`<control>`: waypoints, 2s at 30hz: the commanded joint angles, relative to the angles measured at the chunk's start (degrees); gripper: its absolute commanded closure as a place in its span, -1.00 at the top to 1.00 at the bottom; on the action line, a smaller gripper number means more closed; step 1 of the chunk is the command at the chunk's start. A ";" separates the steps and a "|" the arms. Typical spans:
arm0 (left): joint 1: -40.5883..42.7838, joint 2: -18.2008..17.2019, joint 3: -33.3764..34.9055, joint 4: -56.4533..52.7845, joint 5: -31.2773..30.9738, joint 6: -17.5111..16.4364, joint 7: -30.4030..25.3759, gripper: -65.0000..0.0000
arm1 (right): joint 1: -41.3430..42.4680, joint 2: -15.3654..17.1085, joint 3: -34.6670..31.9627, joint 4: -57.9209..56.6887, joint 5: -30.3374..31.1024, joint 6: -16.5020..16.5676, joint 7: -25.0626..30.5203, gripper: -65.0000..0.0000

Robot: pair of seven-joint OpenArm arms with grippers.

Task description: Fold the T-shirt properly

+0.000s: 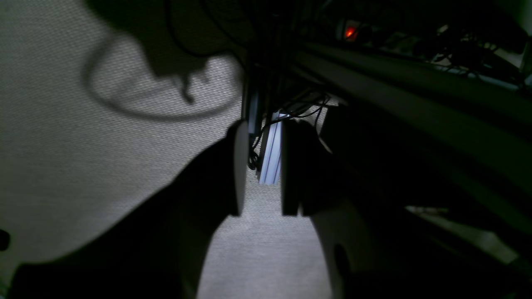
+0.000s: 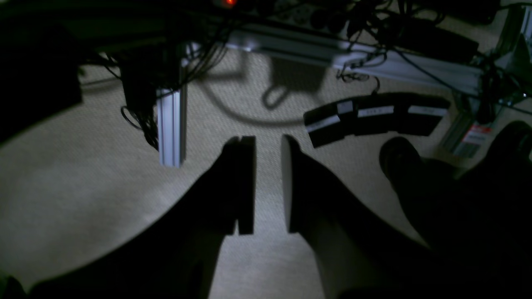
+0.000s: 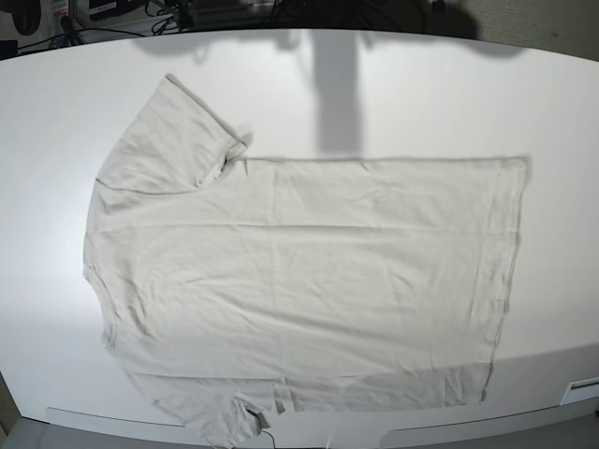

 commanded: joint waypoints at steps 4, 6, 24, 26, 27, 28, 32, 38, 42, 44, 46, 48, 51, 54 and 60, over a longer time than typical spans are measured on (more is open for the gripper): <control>5.33 0.04 -0.11 7.28 0.02 -0.26 1.79 -0.56 | -3.72 2.38 0.15 4.09 2.12 4.09 0.92 -0.62; 8.35 0.04 -0.11 12.04 0.02 -1.60 3.61 -0.55 | -6.29 3.30 0.15 7.89 4.59 5.92 0.87 -0.62; 36.02 -1.81 -0.11 59.43 -15.26 -10.51 22.32 -0.37 | -38.38 14.91 0.15 53.11 19.78 16.48 -0.44 -0.62; 38.56 -2.71 -0.11 64.67 -18.25 -10.99 23.34 -0.37 | -40.72 16.20 0.33 56.98 19.82 17.00 -1.99 -0.62; 39.78 -3.04 -0.11 67.32 -18.99 -10.97 23.45 -0.37 | -41.66 16.87 0.33 58.90 19.85 16.96 -2.97 -0.62; 40.87 -3.34 -0.11 69.99 -19.12 -10.97 23.45 -0.37 | -42.51 17.44 0.33 60.76 19.85 16.94 -3.93 -0.62; 44.02 -3.96 -0.11 80.50 -18.45 -10.97 25.75 -0.37 | -45.44 18.38 1.22 68.50 19.82 16.68 -7.63 -0.62; 43.74 -3.98 -0.11 94.62 -12.02 -10.99 27.47 -0.37 | -47.56 18.32 7.58 79.25 19.82 16.70 -8.94 -0.62; 41.33 -5.62 -0.11 100.10 -7.85 -12.57 27.45 -0.37 | -47.47 18.36 12.57 85.15 19.80 16.35 -9.14 -0.62; 39.30 -7.93 -0.11 100.48 -8.07 -14.91 27.45 -0.37 | -47.36 18.69 14.23 87.80 19.78 16.35 -9.60 -0.62; 37.05 -10.14 -0.11 100.45 -8.07 -17.03 27.50 -0.37 | -47.36 19.89 14.97 90.01 19.56 16.35 -10.27 -0.62; 34.75 -12.41 -0.11 100.45 -7.63 -17.66 27.47 -0.37 | -47.36 21.46 14.95 91.71 19.37 16.35 -11.02 -0.62; 31.63 -15.91 -0.11 100.41 -3.85 -19.52 25.66 -0.37 | -47.36 23.50 14.88 93.37 19.37 16.35 -11.06 -0.54; 29.70 -19.45 -0.11 99.69 6.03 -23.49 15.02 -0.37 | -47.39 25.70 14.88 93.59 19.37 16.35 -11.28 -0.39; 26.58 -24.41 -0.09 95.51 23.98 -23.49 2.86 -0.26 | -47.39 26.58 14.88 93.61 19.39 16.24 -12.72 -0.38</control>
